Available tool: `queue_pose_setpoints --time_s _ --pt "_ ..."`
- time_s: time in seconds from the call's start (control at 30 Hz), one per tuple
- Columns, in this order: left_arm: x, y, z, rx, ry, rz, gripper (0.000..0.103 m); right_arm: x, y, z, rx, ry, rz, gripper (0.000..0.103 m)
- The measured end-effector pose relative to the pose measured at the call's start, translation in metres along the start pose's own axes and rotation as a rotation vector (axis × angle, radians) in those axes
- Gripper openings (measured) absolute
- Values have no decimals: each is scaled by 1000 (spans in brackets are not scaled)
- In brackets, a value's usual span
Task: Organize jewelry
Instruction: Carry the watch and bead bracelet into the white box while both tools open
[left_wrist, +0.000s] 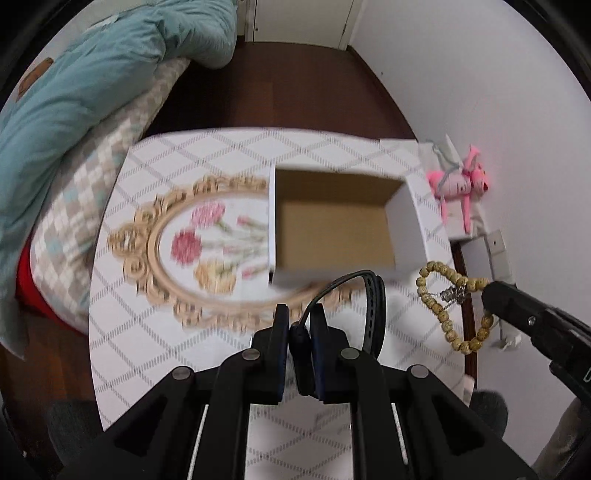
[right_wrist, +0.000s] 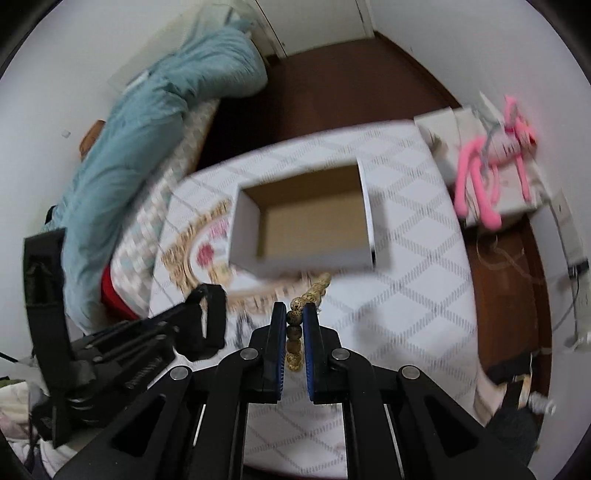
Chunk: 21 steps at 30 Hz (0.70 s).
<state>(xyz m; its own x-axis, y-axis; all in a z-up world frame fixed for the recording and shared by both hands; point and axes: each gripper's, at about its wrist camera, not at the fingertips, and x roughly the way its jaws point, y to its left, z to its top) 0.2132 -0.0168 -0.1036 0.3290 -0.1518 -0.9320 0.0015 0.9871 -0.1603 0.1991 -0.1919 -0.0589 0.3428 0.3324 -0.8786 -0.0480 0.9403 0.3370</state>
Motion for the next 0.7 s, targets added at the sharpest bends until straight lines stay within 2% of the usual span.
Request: queue_pose_setpoints --time_s 0.1,0.23,0.33,0.5,0.53,0.57,0.6,0.63,0.67,0.7 --pt "6 -1 24 -5 -1 -1 9 7 4 32 -14 -21 -7 9" --pt "24 1 56 -23 37 -29 9 27 1 64 9 -14 1 9" --pt "37 0 73 -26 71 -55 9 48 -6 83 36 13 12 9" --pt "58 -1 94 -43 136 -60 18 79 -13 99 24 83 34 10" --pt "59 -1 96 -43 140 -58 21 86 -14 100 31 110 39 10" --pt "60 0 98 -39 137 -46 32 91 -17 100 43 124 41 10" --pt "58 2 98 -38 127 -33 50 95 -19 101 41 136 33 10" --pt "57 3 99 -38 122 -26 59 96 -21 101 40 141 23 13" --pt "55 6 98 -43 106 -20 66 96 -22 100 40 139 8 17" --pt "53 8 97 -42 95 -13 67 96 -23 98 30 134 -15 27"
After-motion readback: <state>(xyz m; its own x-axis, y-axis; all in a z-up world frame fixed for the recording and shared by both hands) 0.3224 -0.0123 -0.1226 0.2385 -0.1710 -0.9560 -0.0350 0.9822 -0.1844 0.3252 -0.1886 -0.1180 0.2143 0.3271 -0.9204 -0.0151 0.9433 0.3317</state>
